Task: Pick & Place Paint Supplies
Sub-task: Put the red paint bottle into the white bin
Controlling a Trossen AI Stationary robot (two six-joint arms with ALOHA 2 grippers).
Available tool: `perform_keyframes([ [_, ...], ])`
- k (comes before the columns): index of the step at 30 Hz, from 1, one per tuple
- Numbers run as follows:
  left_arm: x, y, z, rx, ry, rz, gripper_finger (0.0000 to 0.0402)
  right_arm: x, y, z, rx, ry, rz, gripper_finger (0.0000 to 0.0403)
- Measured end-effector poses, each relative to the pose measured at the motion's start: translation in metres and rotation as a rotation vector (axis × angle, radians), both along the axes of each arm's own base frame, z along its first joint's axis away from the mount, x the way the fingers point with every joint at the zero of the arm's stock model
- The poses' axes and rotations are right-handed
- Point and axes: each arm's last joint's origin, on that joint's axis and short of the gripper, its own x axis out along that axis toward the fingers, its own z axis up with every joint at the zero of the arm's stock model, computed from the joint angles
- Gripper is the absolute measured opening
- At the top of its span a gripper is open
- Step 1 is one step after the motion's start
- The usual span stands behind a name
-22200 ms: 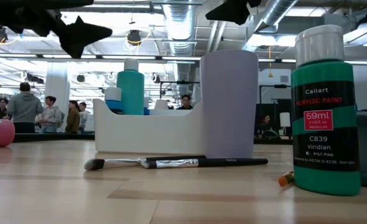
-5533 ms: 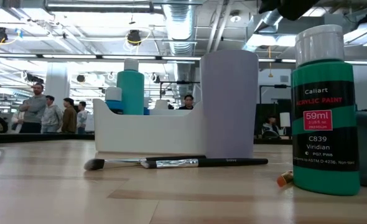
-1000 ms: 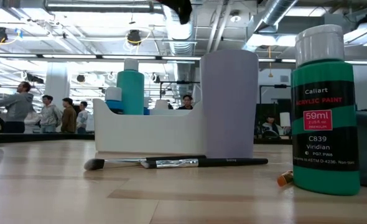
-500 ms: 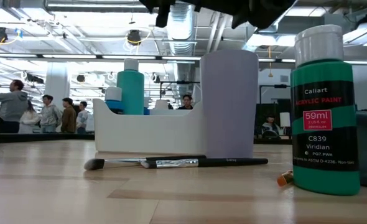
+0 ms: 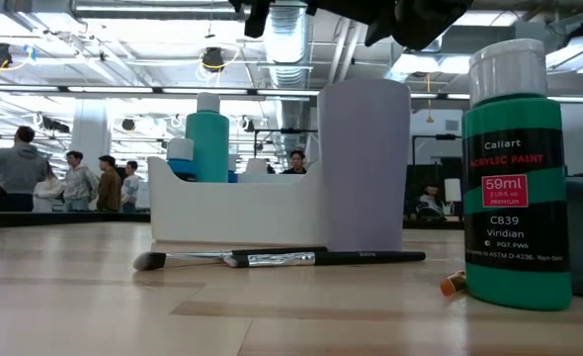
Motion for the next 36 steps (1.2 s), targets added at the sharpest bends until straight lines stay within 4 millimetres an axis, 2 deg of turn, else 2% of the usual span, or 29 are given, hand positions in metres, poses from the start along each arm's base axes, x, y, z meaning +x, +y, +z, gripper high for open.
perform_keyframes([
  [3,0.004,-0.002,-0.003,-0.009,-0.018,0.000,0.0289,0.000,0.000,-0.001,-0.002,0.005,0.003,0.0201],
  [10,0.006,-0.002,-0.003,-0.031,-0.028,-0.005,0.0276,0.000,0.000,-0.001,-0.005,0.007,0.000,0.0175],
  [13,0.006,-0.002,-0.004,-0.037,-0.023,-0.002,0.0247,0.000,0.000,-0.002,-0.005,0.015,-0.002,0.0178],
  [19,0.006,-0.002,-0.006,-0.044,-0.010,0.017,0.0155,0.001,-0.002,-0.004,-0.009,0.038,-0.008,0.0208],
  [23,0.005,-0.004,-0.007,-0.023,0.013,0.012,0.0151,0.000,-0.008,-0.001,0.001,0.127,0.006,0.0225],
  [30,0.004,-0.006,-0.011,-0.017,0.062,0.089,0.0170,-0.020,-0.018,0.022,-0.031,0.344,0.002,0.0233],
  [36,0.002,-0.009,-0.012,-0.013,0.068,0.074,0.0152,-0.049,-0.017,0.043,-0.064,0.512,0.010,0.0234],
])
